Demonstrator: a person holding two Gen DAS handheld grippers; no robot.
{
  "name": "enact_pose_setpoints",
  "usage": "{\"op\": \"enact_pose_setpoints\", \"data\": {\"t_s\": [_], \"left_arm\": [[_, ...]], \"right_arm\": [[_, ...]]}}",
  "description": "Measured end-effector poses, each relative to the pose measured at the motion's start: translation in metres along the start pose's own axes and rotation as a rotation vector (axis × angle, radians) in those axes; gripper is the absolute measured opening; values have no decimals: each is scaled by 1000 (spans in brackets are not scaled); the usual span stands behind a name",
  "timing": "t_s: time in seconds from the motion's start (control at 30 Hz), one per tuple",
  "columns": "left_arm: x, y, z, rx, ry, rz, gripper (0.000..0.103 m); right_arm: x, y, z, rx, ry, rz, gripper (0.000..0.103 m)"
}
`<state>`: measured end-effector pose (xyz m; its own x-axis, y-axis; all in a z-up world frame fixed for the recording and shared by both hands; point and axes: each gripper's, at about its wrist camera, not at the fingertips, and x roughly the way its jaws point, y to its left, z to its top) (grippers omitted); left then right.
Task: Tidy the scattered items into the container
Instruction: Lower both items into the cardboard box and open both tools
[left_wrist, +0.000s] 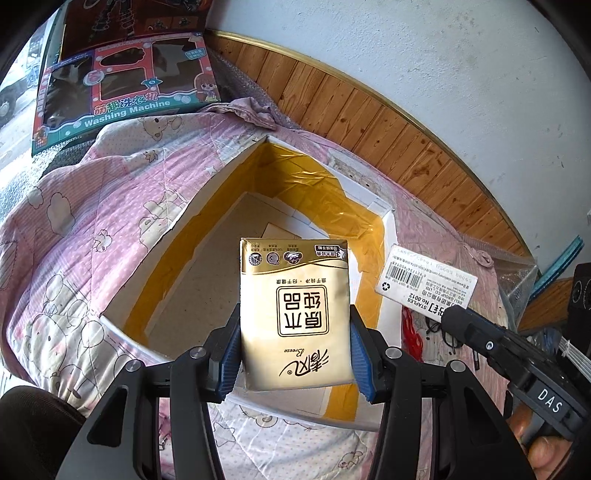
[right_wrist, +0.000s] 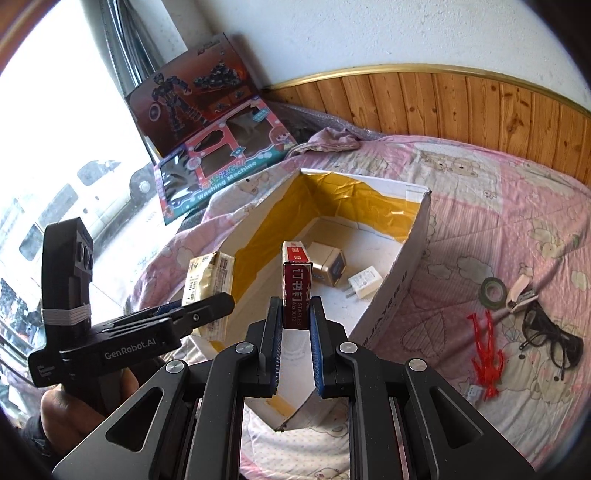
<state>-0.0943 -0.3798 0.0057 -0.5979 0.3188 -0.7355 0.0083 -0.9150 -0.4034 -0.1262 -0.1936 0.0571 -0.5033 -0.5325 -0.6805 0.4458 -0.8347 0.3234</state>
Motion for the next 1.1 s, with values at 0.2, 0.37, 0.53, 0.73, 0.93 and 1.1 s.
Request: {"op": "enact_pose_setpoints", "data": {"t_s": [0.2,0.37,0.53,0.73,0.93,1.1], "left_arm": [[18,7,8,1,31,6,52],[30,9,13,7,57,16,52],[43,14,20,11,80,32,52],[64,22,27,10,113,51,53],[71,28,24,4,135,66,55],[64,28,21,1,120,76,55]], "right_arm": [[28,1,27,-42,27,-32,15],[56,1,48,-76,67,-65,15],[88,-3,67,-95,113,-106,15],[130,-18,88,-86,138,-144,19],[133,-35,86,-32,131,-120,37],[104,-40,70,0,104,-48,37]]}}
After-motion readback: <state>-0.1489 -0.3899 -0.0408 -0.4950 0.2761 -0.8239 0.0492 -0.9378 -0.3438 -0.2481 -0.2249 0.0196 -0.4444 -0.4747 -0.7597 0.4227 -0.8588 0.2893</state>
